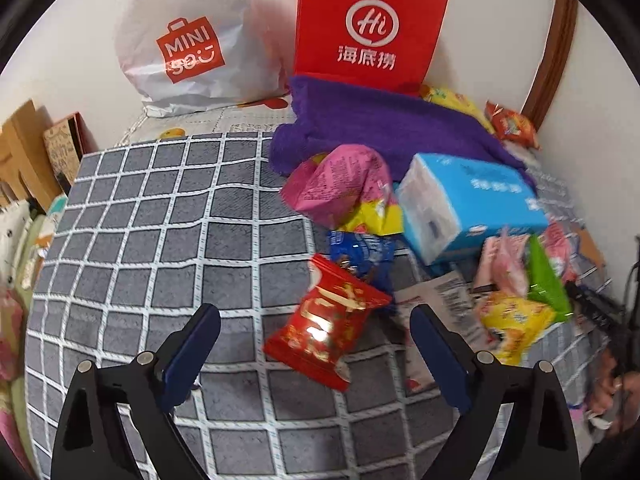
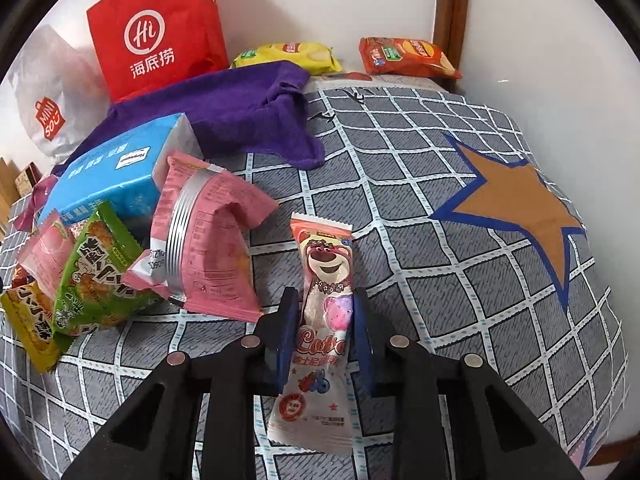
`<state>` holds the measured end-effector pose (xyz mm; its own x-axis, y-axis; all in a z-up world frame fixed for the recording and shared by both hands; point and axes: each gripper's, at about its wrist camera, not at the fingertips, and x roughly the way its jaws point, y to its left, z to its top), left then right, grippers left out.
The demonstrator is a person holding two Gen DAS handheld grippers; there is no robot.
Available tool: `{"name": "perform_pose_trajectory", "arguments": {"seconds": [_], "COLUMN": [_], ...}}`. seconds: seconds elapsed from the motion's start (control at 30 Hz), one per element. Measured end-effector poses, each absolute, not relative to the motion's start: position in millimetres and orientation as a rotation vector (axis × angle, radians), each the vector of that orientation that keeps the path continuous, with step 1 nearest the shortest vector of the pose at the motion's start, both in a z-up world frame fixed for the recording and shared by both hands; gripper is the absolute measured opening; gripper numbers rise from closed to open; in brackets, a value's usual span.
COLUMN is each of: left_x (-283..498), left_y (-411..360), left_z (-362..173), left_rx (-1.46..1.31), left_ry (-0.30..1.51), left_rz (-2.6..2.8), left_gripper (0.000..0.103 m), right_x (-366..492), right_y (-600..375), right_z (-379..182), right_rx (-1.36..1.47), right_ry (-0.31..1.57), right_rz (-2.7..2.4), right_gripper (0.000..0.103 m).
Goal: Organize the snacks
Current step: 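Grasp the red candy packet with the left tool while the right grasps the pink bar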
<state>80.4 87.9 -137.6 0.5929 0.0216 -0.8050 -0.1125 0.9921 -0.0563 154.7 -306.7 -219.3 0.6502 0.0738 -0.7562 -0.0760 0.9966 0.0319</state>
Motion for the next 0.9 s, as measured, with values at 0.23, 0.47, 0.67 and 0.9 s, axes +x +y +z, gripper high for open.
{"name": "perform_pose_trajectory", "arguments": {"seconds": [0.23, 0.47, 0.67, 0.9], "left_x": [86, 83, 82, 81], "left_y": [90, 83, 83, 84], "left_z": [-167, -178, -182, -178], "left_rx": [-0.092, -0.021, -0.028, -0.038], "left_ry": [0.981, 0.914, 0.893, 0.884], "left_rz": [0.055, 0.043, 0.039, 0.044], "left_gripper": [0.069, 0.061, 0.060, 0.042], "right_x": [153, 155, 156, 156], "right_y": [-307, -308, -309, -307], "right_z": [-222, -222, -223, -222], "right_rx": [-0.017, 0.005, 0.015, 0.005], "right_ry": [0.820, 0.820, 0.821, 0.820], "right_rz": [0.073, 0.082, 0.088, 0.083], "right_gripper": [0.027, 0.028, 0.028, 0.028]}}
